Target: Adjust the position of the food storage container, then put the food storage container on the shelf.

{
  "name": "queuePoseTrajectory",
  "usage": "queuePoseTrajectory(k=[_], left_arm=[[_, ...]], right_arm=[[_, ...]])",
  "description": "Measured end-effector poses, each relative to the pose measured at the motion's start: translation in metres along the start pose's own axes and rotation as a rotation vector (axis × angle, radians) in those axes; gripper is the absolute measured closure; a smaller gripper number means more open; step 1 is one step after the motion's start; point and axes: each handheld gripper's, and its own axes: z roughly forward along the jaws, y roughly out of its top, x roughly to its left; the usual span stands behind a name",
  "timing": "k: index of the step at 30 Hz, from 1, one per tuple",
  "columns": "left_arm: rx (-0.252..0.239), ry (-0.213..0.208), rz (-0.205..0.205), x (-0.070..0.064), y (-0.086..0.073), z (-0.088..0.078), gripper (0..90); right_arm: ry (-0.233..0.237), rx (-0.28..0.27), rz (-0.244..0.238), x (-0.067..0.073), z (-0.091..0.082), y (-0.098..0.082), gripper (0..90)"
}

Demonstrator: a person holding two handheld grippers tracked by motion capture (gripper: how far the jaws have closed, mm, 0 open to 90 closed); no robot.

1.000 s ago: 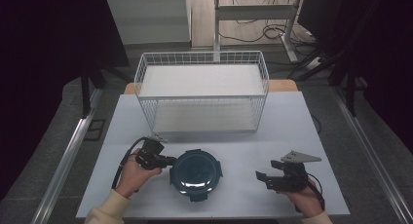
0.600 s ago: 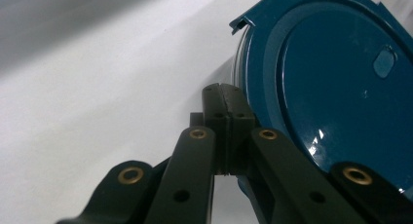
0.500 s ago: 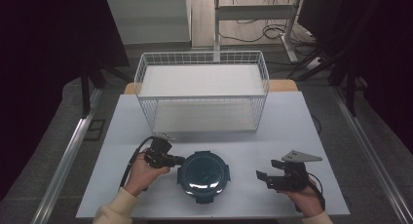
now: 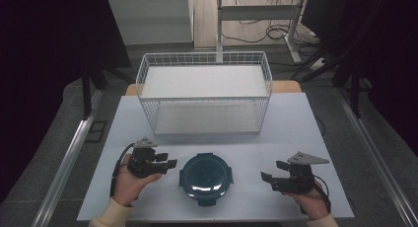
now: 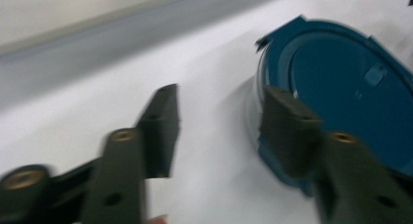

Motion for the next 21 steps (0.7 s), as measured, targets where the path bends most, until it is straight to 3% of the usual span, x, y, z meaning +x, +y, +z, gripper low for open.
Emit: queuePoseTrajectory(k=[3,8,21], left_arm=[[-0.01,0.009,-0.018,0.001,-0.008,-0.005,35.0],[-0.013,-0.021,-0.064,-0.001,-0.025,-0.013,28.8],[-0.036,-0.054,-0.089,-0.009,-0.027,-0.016,22.4]], right_arm=[[0.005,0.001,-0.007,0.002,0.0,0.0,22.0],[0.011,-0.006,-0.024,0.004,0.0,-0.002,21.8],[0.026,-0.029,-0.023,0.006,-0.001,0.0,21.2]])
